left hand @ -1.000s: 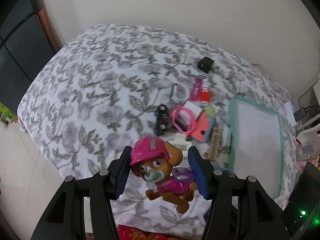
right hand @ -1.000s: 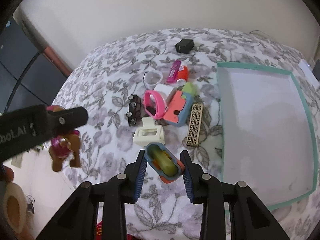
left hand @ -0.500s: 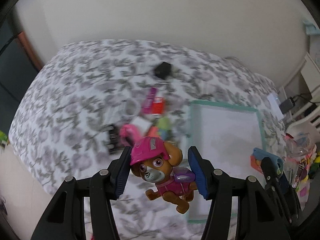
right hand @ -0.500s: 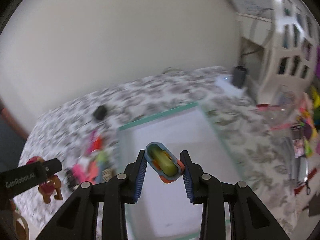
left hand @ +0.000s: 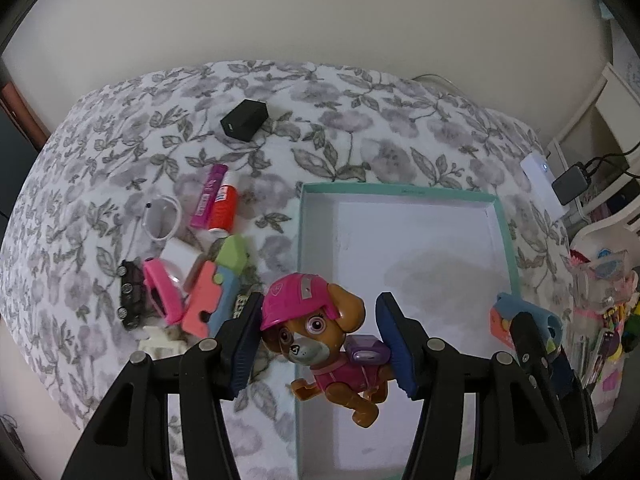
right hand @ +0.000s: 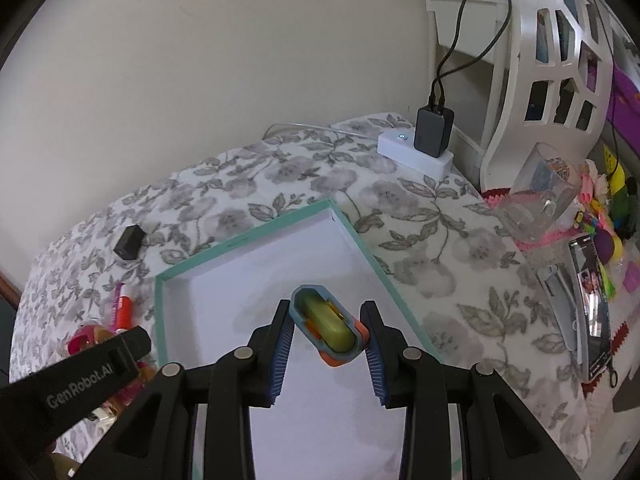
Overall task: Organize rigid objects
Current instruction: 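Lower the puppy into the tray with the left tool while the right tool releases the phone there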
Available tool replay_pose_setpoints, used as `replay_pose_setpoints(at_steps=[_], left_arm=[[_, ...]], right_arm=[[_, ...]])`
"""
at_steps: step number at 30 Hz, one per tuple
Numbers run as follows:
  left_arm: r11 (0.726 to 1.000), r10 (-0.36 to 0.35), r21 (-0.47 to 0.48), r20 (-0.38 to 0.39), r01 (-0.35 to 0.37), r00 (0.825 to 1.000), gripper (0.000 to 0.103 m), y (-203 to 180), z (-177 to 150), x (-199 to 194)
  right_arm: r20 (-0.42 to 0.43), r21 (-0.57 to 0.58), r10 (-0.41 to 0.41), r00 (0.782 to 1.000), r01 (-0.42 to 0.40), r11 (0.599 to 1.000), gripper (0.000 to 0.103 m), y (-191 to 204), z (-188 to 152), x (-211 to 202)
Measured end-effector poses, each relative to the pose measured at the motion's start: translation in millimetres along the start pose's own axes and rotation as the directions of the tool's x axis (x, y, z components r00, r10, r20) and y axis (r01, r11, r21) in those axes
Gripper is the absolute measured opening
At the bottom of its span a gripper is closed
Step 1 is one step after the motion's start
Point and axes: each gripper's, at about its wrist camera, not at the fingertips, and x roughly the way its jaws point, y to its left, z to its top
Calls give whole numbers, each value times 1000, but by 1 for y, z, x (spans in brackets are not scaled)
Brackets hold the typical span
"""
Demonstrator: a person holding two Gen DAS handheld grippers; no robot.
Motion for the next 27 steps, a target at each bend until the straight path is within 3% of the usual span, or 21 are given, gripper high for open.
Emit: replay_pose_setpoints(at_steps=[15, 27], left_arm=[[999, 10, 45, -55, -8, 998, 59, -8, -9, 53], [996, 30, 83, -106, -21, 994, 59, -12, -24, 65]], right_arm=[[-93, -5, 4, 996, -5, 1000, 37, -9, -13, 43], [-147, -65, -40, 988, 30, 997, 36, -7, -27, 39]])
